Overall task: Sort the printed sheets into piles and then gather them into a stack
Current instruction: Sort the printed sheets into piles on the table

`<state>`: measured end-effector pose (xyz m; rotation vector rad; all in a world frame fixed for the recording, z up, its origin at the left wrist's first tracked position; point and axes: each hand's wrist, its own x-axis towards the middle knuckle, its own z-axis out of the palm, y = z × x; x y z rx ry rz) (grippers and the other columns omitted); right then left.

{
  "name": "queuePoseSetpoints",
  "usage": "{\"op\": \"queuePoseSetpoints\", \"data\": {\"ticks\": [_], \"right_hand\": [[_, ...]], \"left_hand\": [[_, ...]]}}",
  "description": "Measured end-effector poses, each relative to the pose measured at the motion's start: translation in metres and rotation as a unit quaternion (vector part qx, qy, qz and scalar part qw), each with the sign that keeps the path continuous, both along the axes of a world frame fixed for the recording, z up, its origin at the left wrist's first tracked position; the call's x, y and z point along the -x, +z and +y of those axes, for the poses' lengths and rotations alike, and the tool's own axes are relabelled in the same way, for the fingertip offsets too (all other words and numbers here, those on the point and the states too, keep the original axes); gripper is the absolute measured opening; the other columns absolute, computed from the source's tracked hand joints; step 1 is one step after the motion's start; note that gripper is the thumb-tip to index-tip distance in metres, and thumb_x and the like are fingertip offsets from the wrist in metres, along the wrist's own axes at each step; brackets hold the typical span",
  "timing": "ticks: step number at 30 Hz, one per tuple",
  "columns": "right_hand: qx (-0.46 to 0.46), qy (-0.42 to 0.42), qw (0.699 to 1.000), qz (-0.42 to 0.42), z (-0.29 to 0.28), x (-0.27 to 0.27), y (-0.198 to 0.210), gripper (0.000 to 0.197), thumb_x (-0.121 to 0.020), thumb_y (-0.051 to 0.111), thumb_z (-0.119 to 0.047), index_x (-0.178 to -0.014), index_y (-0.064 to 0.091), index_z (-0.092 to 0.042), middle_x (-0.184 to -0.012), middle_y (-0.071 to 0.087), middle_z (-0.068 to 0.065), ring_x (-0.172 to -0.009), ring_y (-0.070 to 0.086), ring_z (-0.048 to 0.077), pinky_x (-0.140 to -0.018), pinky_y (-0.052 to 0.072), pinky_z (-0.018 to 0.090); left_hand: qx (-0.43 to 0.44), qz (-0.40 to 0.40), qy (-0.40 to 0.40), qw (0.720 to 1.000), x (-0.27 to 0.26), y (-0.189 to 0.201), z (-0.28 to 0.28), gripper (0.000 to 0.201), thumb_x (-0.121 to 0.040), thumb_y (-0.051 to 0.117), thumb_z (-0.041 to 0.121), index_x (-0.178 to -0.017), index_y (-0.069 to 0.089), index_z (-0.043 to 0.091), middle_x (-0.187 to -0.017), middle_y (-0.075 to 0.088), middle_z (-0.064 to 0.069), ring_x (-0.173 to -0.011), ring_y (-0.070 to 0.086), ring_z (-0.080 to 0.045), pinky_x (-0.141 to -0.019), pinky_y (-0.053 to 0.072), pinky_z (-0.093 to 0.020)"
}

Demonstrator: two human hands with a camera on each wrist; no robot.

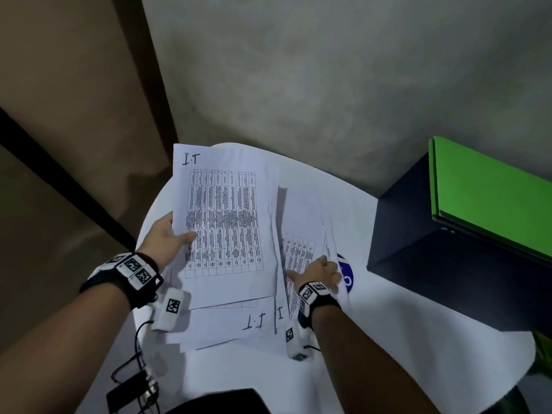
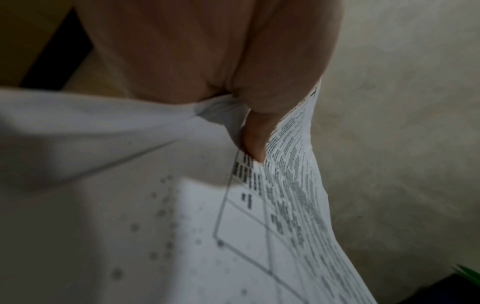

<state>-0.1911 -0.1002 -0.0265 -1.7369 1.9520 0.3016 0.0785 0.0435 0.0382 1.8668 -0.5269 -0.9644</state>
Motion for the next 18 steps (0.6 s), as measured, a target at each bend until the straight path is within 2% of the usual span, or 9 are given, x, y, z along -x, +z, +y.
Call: {"op": "queuePoseSetpoints", "data": {"ticks": [3, 6, 8, 10, 14, 18], "right_hand": [[0.035, 0.062, 0.997, 0.008, -0.010, 0.004, -0.003, 0.102, -0.074, 0.073, -0.064, -0.149, 0.031, -0.009, -0.146, 0.037, 0.012, -0.135, 0.037, 0.036, -0.107, 0.041, 0.052], [0.049, 0.106, 0.993, 0.021, -0.017, 0.007, -0.002, 0.108, -0.072, 0.068, -0.071, -0.152, 0.028, -0.011, -0.147, 0.036, 0.011, -0.136, 0.034, 0.035, -0.108, 0.040, 0.051], [0.035, 0.105, 0.994, 0.015, -0.020, 0.007, -0.003, 0.111, -0.071, 0.068, -0.072, -0.153, 0.024, -0.011, -0.149, 0.034, 0.013, -0.138, 0.032, 0.036, -0.109, 0.037, 0.053], [0.012, 0.092, 0.996, -0.001, -0.026, 0.006, -0.005, 0.111, -0.071, 0.074, -0.067, -0.153, 0.025, -0.010, -0.150, 0.036, 0.014, -0.140, 0.033, 0.038, -0.111, 0.035, 0.055], [-0.014, 0.022, 0.999, -0.037, -0.035, 0.003, -0.003, 0.107, -0.063, 0.086, -0.056, -0.144, 0.034, -0.008, -0.132, 0.058, 0.016, -0.123, 0.054, 0.039, -0.100, 0.048, 0.053], [0.003, 0.000, 1.000, -0.020, -0.026, -0.006, -0.001, 0.094, -0.069, 0.086, -0.046, -0.140, 0.040, -0.005, -0.140, 0.047, 0.019, -0.128, 0.048, 0.042, -0.100, 0.049, 0.053]], "left_hand": [[-0.008, 0.004, -0.007, 1.000, 0.003, -0.002, 0.005, 0.038, -0.090, 0.068, 0.005, -0.126, 0.059, 0.014, -0.116, 0.069, -0.004, -0.107, 0.065, -0.024, -0.103, 0.046, -0.045], [-0.008, 0.003, -0.004, 1.000, 0.009, -0.002, 0.008, 0.038, -0.091, 0.067, 0.005, -0.127, 0.058, 0.013, -0.116, 0.070, -0.005, -0.106, 0.065, -0.026, -0.103, 0.047, -0.048], [-0.008, 0.006, -0.001, 1.000, 0.011, -0.004, 0.009, 0.039, -0.091, 0.067, 0.006, -0.128, 0.058, 0.013, -0.117, 0.069, -0.007, -0.107, 0.065, -0.027, -0.103, 0.047, -0.048], [-0.012, 0.006, -0.001, 1.000, 0.014, -0.004, 0.009, 0.040, -0.091, 0.068, 0.008, -0.130, 0.057, 0.014, -0.119, 0.068, -0.006, -0.110, 0.064, -0.026, -0.103, 0.046, -0.045], [-0.022, 0.004, -0.002, 1.000, 0.015, -0.005, 0.014, 0.041, -0.092, 0.068, 0.010, -0.131, 0.055, 0.014, -0.120, 0.067, -0.006, -0.110, 0.063, -0.026, -0.099, 0.046, -0.041], [-0.024, 0.002, -0.005, 1.000, 0.011, -0.008, 0.020, 0.041, -0.092, 0.068, 0.010, -0.130, 0.055, 0.014, -0.119, 0.068, -0.004, -0.110, 0.064, -0.025, -0.095, 0.046, -0.037]]}}
